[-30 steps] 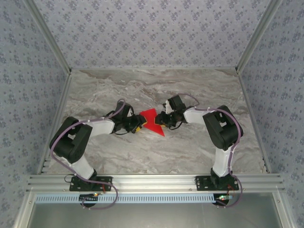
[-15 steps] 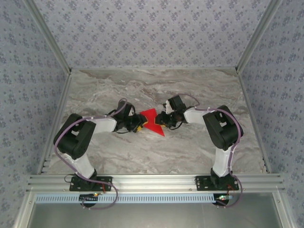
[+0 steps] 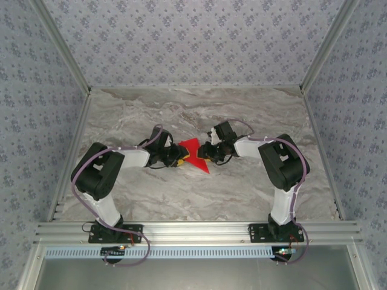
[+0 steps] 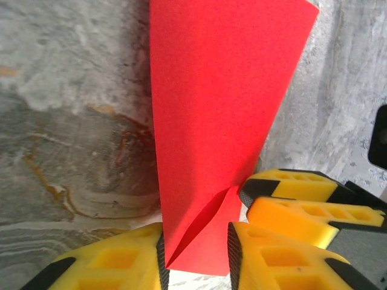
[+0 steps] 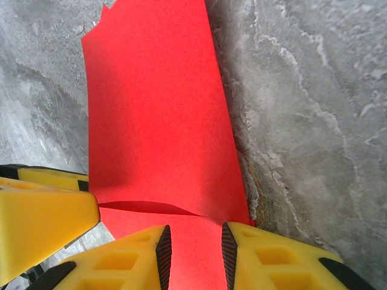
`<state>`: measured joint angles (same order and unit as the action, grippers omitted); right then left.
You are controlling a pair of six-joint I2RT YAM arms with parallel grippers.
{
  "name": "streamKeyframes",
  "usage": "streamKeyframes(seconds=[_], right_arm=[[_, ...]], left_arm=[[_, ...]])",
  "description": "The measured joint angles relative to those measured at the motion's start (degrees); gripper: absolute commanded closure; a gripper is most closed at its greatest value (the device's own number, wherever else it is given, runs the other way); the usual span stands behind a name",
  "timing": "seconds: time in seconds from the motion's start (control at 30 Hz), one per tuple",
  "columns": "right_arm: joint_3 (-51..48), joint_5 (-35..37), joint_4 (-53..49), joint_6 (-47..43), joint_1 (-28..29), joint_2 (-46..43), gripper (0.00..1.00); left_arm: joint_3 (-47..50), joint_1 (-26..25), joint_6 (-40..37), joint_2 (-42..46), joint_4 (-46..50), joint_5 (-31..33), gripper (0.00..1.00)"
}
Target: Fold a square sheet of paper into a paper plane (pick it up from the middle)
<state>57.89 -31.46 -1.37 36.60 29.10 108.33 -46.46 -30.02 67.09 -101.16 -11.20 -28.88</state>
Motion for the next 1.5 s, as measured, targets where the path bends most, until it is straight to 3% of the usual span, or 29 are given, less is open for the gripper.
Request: streamKeyframes(seconds=[0.13, 0.23, 0.43, 0.53, 0.8, 1.03, 1.33, 1.5], right_arm=[[0.0, -0.33, 0.02, -1.44, 0.13, 0.0, 0.67], [0.0, 0.28, 0.17, -3.13, 0.59, -0.42, 0.58], [-2.38, 6.73, 1.53, -9.42, 3.04, -7.61, 0.39], [-5.35, 12.26, 3.37, -14.56, 5.53, -12.17, 0.36], [-12.13, 25.53, 8.92, -30.01, 13.7, -15.39, 0.48], [-18.67, 33.53, 20.35, -42.6, 19.19, -13.68, 0.47], [-18.88, 41.2, 29.44, -51.36, 20.33, -7.89, 0.48], [-18.88, 42.47, 31.65, -54.03, 20.74, -6.73, 0.56]], left_arm=[[0.0, 0.0, 0.17, -0.39, -0.92, -0.5, 0.87], [-0.09, 0.0, 0.61, -0.63, -1.09, -0.5, 0.93], [-0.48, 0.0, 1.09, -0.63, -0.98, -0.44, 0.95], [-0.63, 0.0, 1.18, -0.63, -0.61, -0.39, 0.95], [-1.29, -0.02, 1.42, -0.57, 0.72, -0.28, 0.95], [-2.1, -0.02, 1.57, -0.5, 1.14, -0.28, 0.95], [-2.58, -0.11, 1.62, -0.13, 2.29, -0.26, 0.95], [-2.58, -0.11, 1.73, 0.24, 2.4, -0.26, 0.95]])
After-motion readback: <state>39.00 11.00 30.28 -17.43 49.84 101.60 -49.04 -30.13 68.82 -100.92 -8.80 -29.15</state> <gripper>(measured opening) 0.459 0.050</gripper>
